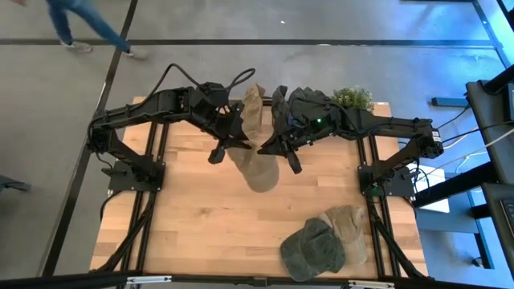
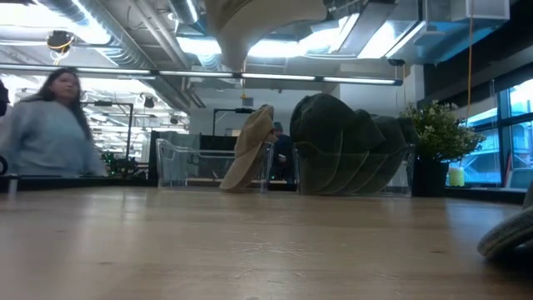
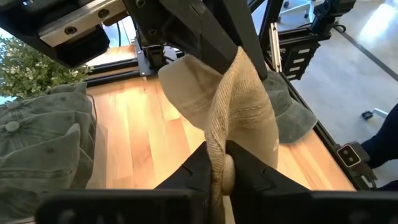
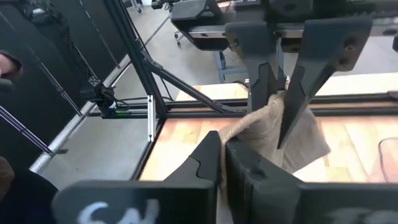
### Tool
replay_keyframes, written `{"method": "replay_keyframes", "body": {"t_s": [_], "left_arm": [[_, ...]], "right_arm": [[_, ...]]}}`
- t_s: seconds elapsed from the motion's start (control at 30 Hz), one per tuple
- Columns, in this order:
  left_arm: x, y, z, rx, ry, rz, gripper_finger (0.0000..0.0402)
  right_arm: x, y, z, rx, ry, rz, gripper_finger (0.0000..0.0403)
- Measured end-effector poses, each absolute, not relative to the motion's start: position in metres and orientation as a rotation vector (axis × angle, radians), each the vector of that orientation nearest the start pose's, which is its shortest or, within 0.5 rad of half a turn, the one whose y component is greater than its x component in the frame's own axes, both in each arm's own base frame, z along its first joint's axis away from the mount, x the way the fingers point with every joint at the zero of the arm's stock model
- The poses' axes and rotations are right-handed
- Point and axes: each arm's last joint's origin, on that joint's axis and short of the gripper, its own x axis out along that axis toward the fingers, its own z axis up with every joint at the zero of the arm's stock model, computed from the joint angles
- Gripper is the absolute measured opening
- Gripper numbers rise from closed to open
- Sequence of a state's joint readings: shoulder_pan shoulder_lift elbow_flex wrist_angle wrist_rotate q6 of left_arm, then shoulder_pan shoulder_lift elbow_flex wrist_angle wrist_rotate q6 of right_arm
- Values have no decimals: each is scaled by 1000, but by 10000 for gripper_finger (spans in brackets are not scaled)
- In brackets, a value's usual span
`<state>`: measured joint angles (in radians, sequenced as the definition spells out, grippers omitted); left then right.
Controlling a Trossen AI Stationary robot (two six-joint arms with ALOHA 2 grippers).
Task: Pick & Place hat
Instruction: Put the brown cap into the left transparent bin
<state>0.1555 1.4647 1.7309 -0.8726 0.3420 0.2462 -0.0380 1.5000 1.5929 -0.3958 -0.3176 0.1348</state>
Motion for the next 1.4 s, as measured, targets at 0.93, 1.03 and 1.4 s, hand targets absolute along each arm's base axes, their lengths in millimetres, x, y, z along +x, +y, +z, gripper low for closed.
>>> {"method": "replay_keyframes", "body": {"t_s": [0.93,1.03,1.4], "left_arm": [[278,54,424,262,674,-246,23],[274,65,426,296,687,-229,23],[255,106,454,480,759,-130,23]], "right_arm": [[229,-13,477,136,215,190,197],[224,-15,474,136,252,123,197],[232,-21,455,117,408,-67,197]]}}
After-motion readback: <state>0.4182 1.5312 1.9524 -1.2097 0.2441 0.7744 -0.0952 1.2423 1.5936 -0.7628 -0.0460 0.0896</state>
